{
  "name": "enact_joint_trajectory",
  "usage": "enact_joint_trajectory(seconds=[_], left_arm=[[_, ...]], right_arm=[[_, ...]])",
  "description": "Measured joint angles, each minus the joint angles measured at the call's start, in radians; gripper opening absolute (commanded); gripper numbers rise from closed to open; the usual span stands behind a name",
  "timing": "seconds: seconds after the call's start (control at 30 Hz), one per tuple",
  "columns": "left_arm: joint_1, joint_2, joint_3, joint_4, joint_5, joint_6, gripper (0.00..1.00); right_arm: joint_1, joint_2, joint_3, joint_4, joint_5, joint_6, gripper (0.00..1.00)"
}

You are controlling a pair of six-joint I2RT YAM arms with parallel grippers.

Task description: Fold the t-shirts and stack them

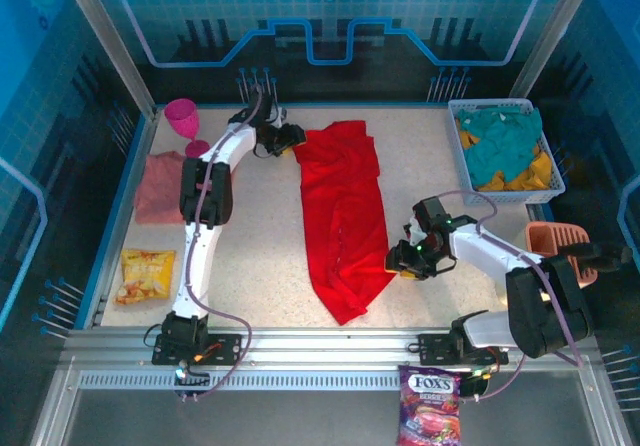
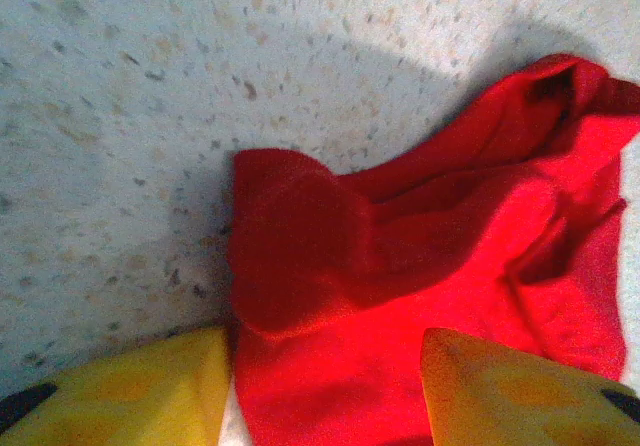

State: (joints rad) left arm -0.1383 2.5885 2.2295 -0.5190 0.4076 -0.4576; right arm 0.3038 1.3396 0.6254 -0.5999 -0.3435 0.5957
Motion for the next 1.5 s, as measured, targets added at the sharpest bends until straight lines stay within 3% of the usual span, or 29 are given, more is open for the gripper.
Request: enact_joint_trajectory(seconds=[0.1,0.4,0.53,0.63,0.8,1.1,1.17,1.3,1.37,1.4,1.5], left_arm=[[0.0,0.003,0.026,0.011,0.009,-0.015,0.51],[-0.015,0.048,0.06,0.039,0.006,-0.071,0.41],[-0.019,0.066,0.092,0.041,-0.006,-0.097,0.28],[-0.024,0.082,0.108,0.047,-0.014,-0.122,0.12],[-0.027,0.105,0.138,0.063,-0.045,-0.176,0.01],[-0.014,0.18,0.321,0.069,-0.066,-0.271,0.0],[-0.008,0.188,0.34,0.071,-0.062,-0.286,0.0],[0.012,0.201,0.352,0.104,-0.064,-0.312,0.02],[0.031,0.208,0.362,0.116,-0.071,-0.323,0.21],[0.04,0.209,0.363,0.122,-0.071,-0.327,0.3],[0.066,0.209,0.37,0.129,-0.069,-0.332,0.38]], right_arm=[[0.018,0.018,-0.01,0.037,-0.002,0.014,0.42],[0.035,0.074,-0.02,0.153,-0.005,0.067,0.22],[0.036,0.07,-0.028,0.163,-0.005,0.081,0.11],[0.035,0.043,-0.045,0.164,0.001,0.094,0.03],[0.035,-0.02,-0.086,0.145,0.015,0.142,0.0],[0.069,-0.172,-0.186,0.14,0.002,0.369,0.0],[0.099,-0.209,-0.2,0.143,-0.003,0.418,0.04],[0.172,-0.27,-0.23,0.107,-0.017,0.493,0.29],[0.201,-0.272,-0.238,0.076,-0.024,0.52,0.57],[0.209,-0.272,-0.239,0.066,-0.026,0.527,0.63],[0.219,-0.272,-0.198,0.043,-0.022,0.515,0.75]])
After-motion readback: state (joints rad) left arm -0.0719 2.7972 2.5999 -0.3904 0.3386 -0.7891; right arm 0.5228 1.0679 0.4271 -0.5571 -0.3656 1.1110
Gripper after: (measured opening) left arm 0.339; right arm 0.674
